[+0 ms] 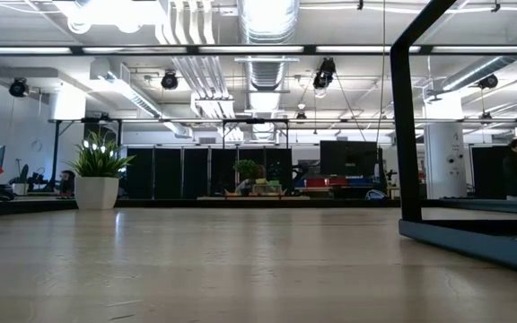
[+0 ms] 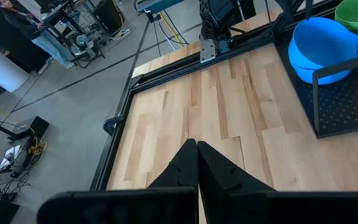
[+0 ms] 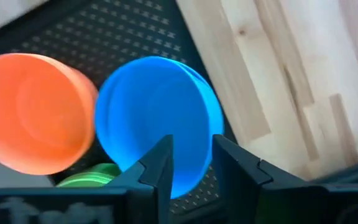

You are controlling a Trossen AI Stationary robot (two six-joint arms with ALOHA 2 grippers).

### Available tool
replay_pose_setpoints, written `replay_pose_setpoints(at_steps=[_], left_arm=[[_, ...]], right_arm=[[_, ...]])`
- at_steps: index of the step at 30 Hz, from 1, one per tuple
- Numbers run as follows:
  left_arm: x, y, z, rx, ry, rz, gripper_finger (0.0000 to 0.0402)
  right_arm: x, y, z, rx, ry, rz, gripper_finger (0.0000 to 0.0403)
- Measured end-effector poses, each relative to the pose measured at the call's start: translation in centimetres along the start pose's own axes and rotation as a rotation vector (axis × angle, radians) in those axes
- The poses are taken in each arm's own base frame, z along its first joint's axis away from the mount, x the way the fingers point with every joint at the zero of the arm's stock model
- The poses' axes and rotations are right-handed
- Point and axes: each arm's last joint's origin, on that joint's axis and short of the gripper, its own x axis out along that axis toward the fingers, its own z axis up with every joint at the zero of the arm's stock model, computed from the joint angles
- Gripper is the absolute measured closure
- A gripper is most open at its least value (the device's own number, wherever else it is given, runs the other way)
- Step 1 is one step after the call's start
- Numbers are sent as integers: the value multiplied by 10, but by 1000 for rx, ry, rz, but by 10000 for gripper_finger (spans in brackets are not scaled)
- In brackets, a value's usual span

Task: Pick & Place Mini bowls
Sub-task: Stack the blue bowl on the blue bowl on the shelf

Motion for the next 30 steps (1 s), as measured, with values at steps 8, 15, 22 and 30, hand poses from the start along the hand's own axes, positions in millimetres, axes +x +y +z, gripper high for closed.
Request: replay_pose_setpoints(at_steps=[8,15,22,30], left_arm=[[0,0,0,1,0,-1,402],[0,0,0,7,1,-1,402],[0,0,0,7,1,-1,402],[0,0,0,12,1,-1,401]], right_arm=[[14,-11,-5,57,32,-97,375],[30,-16,-9,54,43,-123,394],[46,-20,-12,56,55,-129,394],[28,-16,-10,65,95,-112,394]])
